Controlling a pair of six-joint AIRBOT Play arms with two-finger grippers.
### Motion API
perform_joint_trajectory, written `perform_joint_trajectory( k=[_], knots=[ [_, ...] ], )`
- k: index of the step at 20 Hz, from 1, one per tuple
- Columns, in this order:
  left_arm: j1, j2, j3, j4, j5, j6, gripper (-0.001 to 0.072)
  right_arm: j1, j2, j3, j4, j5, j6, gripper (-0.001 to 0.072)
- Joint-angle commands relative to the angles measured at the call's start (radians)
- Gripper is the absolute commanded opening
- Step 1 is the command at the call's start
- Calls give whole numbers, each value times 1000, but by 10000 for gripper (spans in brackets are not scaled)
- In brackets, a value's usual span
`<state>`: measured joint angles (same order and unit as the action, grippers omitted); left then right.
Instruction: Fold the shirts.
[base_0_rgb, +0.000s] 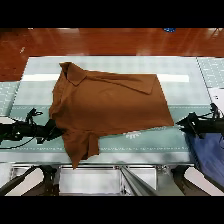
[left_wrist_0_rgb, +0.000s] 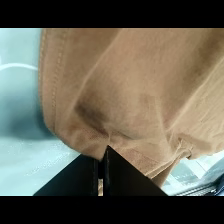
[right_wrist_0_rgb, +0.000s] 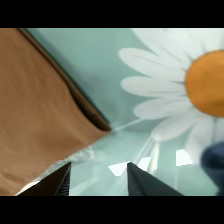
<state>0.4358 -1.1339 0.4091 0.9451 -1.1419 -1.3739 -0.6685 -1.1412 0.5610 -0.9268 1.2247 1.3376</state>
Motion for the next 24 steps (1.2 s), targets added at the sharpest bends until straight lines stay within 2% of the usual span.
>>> perform_joint_trajectory(
  k=[1, 3, 6, 10, 11, 12, 13, 16, 18, 21, 24],
  knots=[
    [0, -1, -1, 4, 17, 0, 17, -1, -84, -6, 121, -33, -60, 409],
    [0, -1, -1, 4, 20, 0, 17, 0, -127, -6, 185, -48, -100, 409],
    [0, -1, -1, 4, 25, 0, 17, 5, -184, -6, 202, -51, -116, 409],
    [0, -1, -1, 3, 26, 0, 17, 141, -220, 2, 235, -150, -120, 404],
    [0, -1, -1, 0, 22, 0, 17, 180, -225, 17, 262, -184, -119, 360],
    [0, -1, -1, -5, 17, 0, 17, 211, -226, 36, 288, -201, -121, 243],
    [0, -1, 0, -8, 16, 0, 17, 238, -226, 64, 299, -201, -135, 25],
    [0, 6, 48, -17, -2, 5, 17, 286, -226, 201, 290, -90, -144, 23],
    [1, 28, 154, -103, -50, 57, 17, 290, -219, 336, 293, 6, -135, 23],
    [0, 119, 412, -279, -8, 83, 16, 290, -151, 626, 305, 75, -117, 23],
    [0, 219, 767, -295, 82, 68, 16, 290, -58, 961, 312, 61, -125, 23]
  ],
)
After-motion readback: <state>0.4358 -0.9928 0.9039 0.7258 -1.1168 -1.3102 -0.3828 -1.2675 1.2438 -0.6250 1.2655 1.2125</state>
